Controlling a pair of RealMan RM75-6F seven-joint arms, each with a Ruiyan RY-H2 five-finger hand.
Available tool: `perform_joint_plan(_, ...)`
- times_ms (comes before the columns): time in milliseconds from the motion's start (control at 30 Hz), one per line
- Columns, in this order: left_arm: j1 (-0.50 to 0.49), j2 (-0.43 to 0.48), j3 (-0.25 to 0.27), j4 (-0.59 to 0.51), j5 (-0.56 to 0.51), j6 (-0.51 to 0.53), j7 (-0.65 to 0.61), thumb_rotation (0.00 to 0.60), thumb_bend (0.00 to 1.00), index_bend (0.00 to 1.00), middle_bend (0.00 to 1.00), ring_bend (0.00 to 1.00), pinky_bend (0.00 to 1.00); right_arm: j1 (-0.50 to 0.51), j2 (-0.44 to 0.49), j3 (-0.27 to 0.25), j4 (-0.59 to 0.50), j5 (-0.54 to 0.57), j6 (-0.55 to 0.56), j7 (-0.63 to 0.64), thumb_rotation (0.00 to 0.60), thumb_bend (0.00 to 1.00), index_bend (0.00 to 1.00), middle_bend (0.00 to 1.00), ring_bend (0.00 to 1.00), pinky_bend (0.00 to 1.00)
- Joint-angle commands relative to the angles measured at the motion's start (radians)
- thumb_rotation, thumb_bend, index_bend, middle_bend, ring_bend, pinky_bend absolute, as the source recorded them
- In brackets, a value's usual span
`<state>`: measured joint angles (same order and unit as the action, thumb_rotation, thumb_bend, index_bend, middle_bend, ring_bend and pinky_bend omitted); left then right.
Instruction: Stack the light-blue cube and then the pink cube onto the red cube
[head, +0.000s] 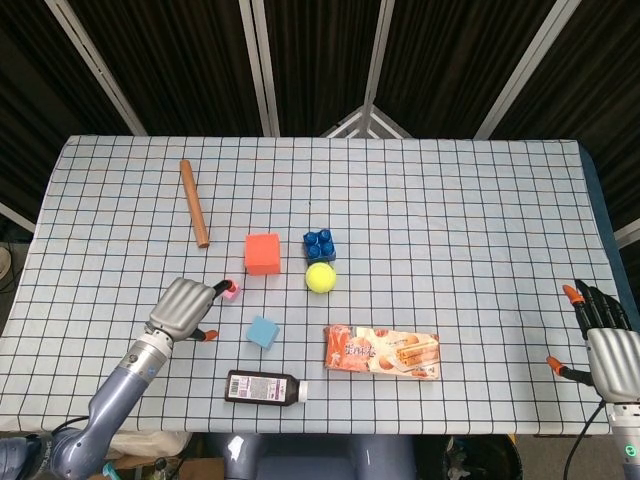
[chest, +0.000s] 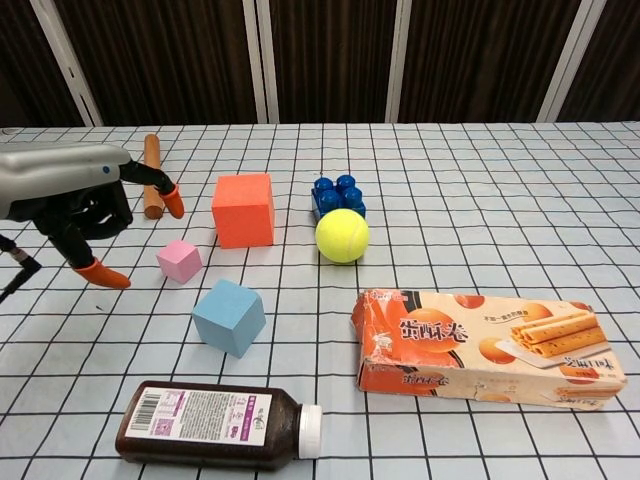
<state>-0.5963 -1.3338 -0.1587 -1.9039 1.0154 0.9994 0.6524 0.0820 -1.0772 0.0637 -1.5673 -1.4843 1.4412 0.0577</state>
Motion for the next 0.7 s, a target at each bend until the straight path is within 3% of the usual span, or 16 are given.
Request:
perform_joint_plan(33,-0.018,-0.023,0.01,0.0,-0.026,0.012,0.023,0.6,0.15,0.27,0.85,0.83,0.96,0.0,0.001,0.0,-0.001,0.0,0.0,0.001,0.6,0.13,0.0,0.01,0.03,0.09)
perform_joint_plan(267,-0.044,-0.094,0.017,0.01,-0.076,0.062,0.063,0.6,0.15,0.3,0.85,0.84,0.97,-0.001,0.003,0.0,0.001,0.003,-0.001,0.011,0.6,0.13,0.0,0.01,0.03,0.09)
perform_joint_plan(700,-0.124,-0.184,0.024,0.055,-0.142,0.055,0.105,0.6,0.15,0.32,0.85,0.84,0.97,-0.005,0.015,0.0,0.011,0.002,0.004,0.054,0.6,0.13,0.0,0.01,0.03,0.09)
